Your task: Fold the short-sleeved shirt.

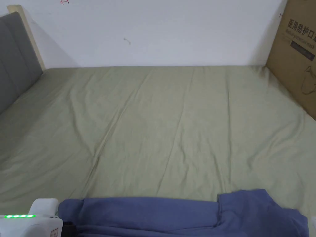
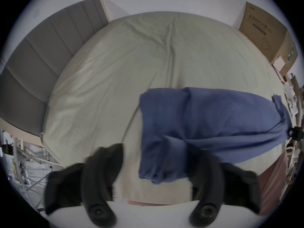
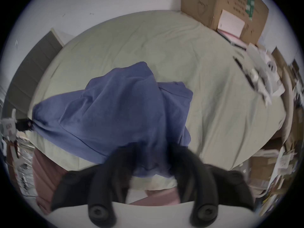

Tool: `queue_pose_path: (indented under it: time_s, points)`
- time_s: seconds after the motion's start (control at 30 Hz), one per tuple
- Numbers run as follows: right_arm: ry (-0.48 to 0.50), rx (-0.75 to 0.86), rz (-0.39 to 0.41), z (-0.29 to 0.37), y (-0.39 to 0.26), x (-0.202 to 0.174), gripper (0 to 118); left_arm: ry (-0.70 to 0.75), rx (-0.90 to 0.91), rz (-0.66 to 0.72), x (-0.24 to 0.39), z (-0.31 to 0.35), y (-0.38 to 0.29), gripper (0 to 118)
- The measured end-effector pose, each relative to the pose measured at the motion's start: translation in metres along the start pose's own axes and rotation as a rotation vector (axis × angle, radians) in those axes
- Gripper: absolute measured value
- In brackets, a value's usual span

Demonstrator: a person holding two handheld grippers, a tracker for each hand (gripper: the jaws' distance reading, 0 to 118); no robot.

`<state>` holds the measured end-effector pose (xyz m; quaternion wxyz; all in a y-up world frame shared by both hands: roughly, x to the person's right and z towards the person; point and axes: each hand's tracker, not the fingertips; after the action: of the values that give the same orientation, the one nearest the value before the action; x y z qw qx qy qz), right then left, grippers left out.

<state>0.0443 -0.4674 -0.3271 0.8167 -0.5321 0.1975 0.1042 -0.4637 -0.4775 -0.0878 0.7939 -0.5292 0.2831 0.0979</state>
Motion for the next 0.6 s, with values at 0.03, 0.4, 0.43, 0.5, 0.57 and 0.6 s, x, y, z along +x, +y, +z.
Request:
queue_pose_path:
  time_s: [0.03, 0.4, 0.43, 0.5, 0.57, 0.6]
  points:
    - [-0.020, 0.019, 0.039, 0.006, 0.004, -0.007, 69, 0.006, 0.016, 0.003, -0.002, 0.003, 0.001, 98]
    - [0.020, 0.278, 0.123, 0.052, 0.057, -0.099, 20, -0.145, 0.185, 0.103, 0.000, 0.062, 0.021, 14]
    - [0.013, 0.271, 0.124, 0.046, 0.058, -0.114, 3, -0.133, 0.177, 0.108, 0.003, 0.058, 0.020, 2]
    - [0.099, 0.245, 0.136, 0.038, 0.062, -0.136, 3, -0.135, 0.163, 0.130, 0.002, 0.053, 0.016, 1]
    - [0.128, 0.238, 0.129, 0.028, 0.063, -0.155, 3, -0.156, 0.157, 0.150, -0.003, 0.051, 0.012, 1]
    - [0.145, 0.233, 0.146, 0.026, 0.063, -0.165, 3, -0.168, 0.164, 0.173, -0.006, 0.052, 0.009, 1]
